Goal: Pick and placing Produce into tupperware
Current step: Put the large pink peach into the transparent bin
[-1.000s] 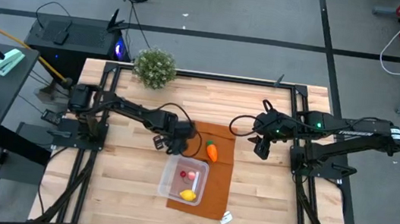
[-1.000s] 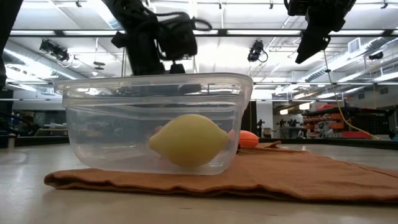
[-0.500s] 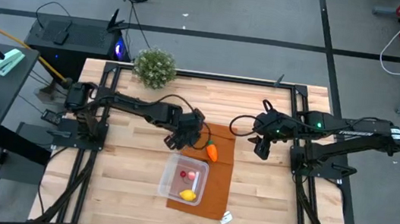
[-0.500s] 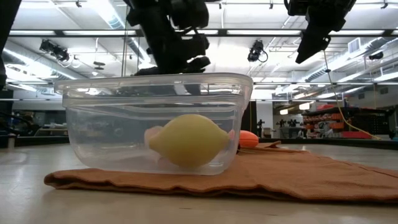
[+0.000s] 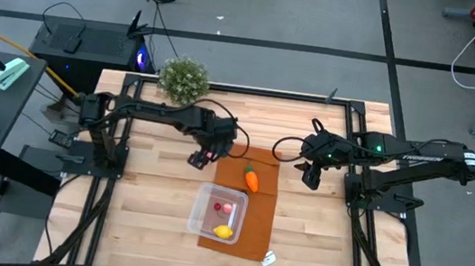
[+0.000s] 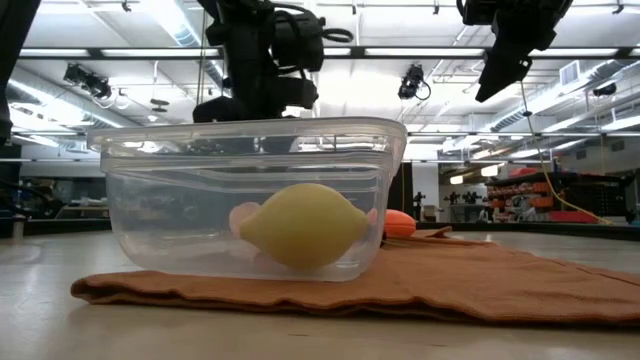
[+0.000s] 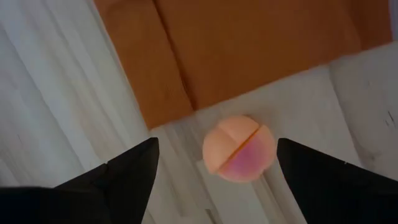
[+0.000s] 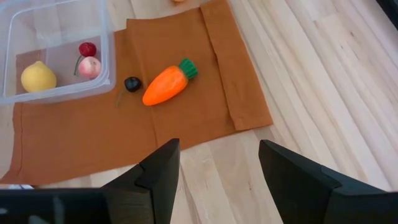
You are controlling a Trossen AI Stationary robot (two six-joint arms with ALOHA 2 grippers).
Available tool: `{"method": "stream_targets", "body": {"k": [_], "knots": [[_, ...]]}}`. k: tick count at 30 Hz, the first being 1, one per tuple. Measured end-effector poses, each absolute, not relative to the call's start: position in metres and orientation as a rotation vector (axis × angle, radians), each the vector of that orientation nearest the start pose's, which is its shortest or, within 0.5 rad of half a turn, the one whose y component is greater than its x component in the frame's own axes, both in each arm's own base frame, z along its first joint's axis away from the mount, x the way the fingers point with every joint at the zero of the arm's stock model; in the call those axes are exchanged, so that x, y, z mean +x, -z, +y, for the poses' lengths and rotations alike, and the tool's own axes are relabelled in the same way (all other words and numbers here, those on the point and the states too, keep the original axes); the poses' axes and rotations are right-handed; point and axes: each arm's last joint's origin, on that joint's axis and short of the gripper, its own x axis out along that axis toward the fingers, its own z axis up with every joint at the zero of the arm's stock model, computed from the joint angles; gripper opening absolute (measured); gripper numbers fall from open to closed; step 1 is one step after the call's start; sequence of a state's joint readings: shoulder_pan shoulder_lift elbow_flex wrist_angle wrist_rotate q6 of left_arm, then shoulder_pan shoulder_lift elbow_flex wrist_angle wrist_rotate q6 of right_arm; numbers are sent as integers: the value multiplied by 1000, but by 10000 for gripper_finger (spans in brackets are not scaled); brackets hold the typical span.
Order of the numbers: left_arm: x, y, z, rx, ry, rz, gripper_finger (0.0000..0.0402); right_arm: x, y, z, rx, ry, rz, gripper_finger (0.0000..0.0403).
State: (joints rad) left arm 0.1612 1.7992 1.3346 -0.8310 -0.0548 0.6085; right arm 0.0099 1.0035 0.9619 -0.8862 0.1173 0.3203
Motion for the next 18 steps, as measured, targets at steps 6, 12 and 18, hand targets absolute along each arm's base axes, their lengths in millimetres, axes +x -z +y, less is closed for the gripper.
{"method": "stream_targets", "body": {"k": [6, 12, 18], "knots": [[349, -206, 57, 387, 222, 1318, 337, 183, -299, -2, 239, 247, 900, 190], [347, -199, 57, 333, 209, 1366, 337, 183, -299, -2, 239, 247, 900, 190], [350, -191, 59, 226, 165, 1380, 337, 184, -299, -2, 242, 248, 897, 190]]}}
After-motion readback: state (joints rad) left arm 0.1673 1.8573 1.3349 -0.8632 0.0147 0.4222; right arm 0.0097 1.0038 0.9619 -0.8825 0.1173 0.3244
